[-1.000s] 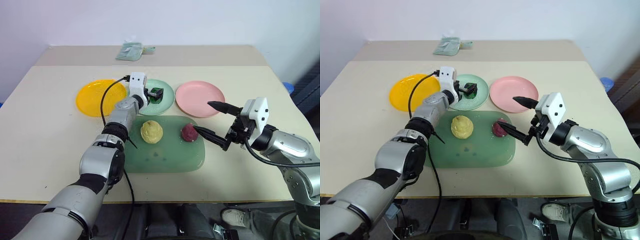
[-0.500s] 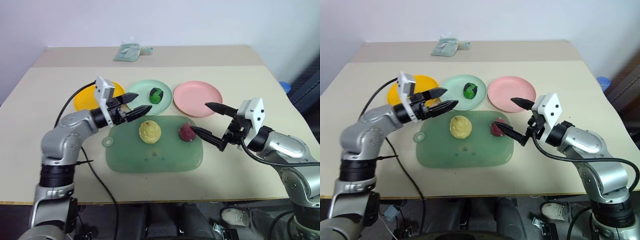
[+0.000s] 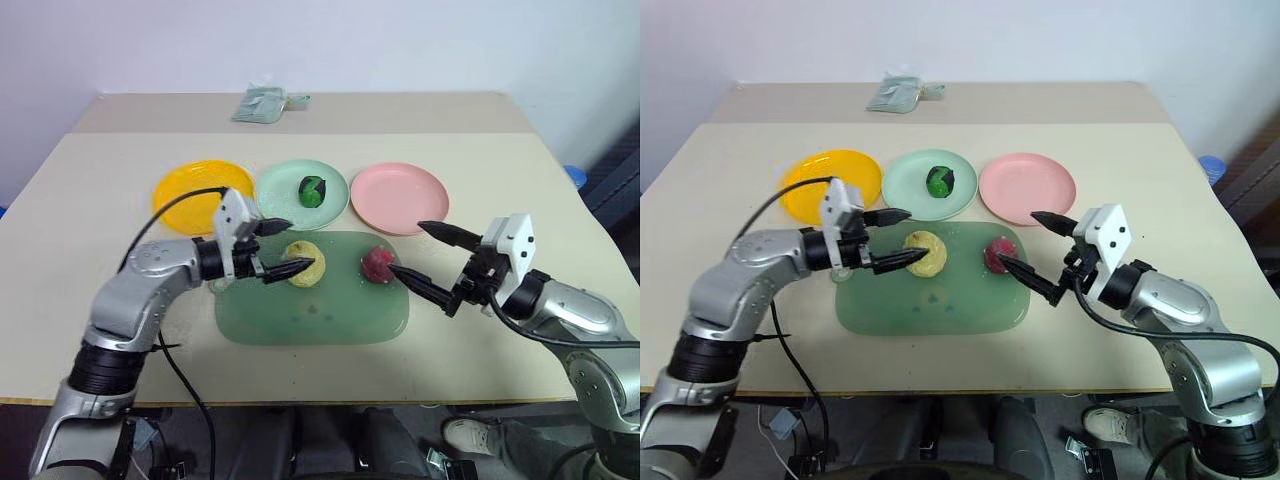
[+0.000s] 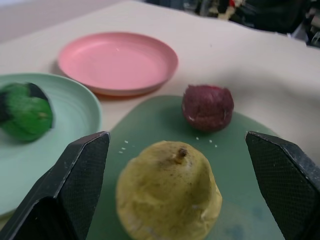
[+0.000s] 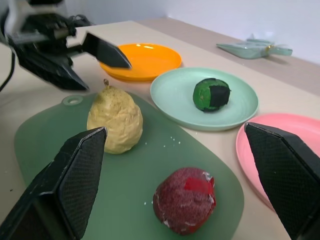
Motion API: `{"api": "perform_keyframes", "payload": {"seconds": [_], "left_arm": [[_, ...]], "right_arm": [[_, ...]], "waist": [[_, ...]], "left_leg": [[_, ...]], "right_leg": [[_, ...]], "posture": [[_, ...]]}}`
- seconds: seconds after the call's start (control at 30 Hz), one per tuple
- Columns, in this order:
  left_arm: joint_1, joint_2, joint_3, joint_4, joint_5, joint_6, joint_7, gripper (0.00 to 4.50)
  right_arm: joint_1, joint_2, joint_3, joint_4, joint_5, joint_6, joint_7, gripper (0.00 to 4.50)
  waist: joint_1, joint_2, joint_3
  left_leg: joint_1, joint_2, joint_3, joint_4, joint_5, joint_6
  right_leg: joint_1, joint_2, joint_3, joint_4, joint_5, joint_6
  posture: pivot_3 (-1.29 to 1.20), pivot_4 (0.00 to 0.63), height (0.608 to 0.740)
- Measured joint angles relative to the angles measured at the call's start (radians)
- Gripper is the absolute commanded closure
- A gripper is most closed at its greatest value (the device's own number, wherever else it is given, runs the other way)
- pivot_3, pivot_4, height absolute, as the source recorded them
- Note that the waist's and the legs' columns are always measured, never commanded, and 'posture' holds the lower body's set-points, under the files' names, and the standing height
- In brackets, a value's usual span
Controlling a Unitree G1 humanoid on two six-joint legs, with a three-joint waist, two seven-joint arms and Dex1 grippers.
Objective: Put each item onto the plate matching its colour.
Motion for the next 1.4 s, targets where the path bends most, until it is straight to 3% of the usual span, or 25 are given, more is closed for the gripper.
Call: {"api": "perform_keyframes", "payload": {"seconds": [0.3, 0.57, 1.3, 1.4], "left_arm": [[-0.003, -0.063, -0.059, 0.135, 0.117, -0.113, 0.029, 0.07], [0.006, -0.088, -0.007, 0.150, 0.113, -0.135, 0.054, 0.07], [0.035, -0.151, -0.008, 0.168, 0.163, -0.197, 0.149, 0.07], [0.035, -0.154, -0.008, 0.170, 0.167, -0.214, 0.148, 0.94]], "right_arm": [[-0.004, 0.000, -0.004, -0.050, 0.005, 0.009, -0.035, 0.00], [-0.032, -0.004, -0.006, -0.063, 0.021, 0.038, -0.055, 0.00], [0.006, -0.002, -0.012, -0.007, -0.017, -0.040, 0.001, 0.00], [0.009, -0.001, -0.012, 0.008, -0.019, -0.050, 0.010, 0.00]], "waist": [[0.000, 0.000, 0.000], [0.000, 0.000, 0.000], [0.000, 0.000, 0.000], [0.000, 0.001, 0.000]], "left_leg": [[0.000, 0.000, 0.000, 0.000, 0.000, 0.000], [0.000, 0.000, 0.000, 0.000, 0.000, 0.000], [0.000, 0.000, 0.000, 0.001, 0.000, 0.001], [0.000, 0.000, 0.000, 0.001, 0.000, 0.000]], "right_leg": [[0.000, 0.000, 0.000, 0.000, 0.000, 0.000], [0.000, 0.000, 0.000, 0.000, 0.000, 0.000], [0.000, 0.000, 0.000, 0.000, 0.000, 0.000], [0.000, 0.000, 0.000, 0.000, 0.000, 0.000]], "posture": [[0.00, 0.150, 0.740], [0.00, 0.150, 0.740], [0.00, 0.150, 0.740], [0.00, 0.150, 0.740]]}}
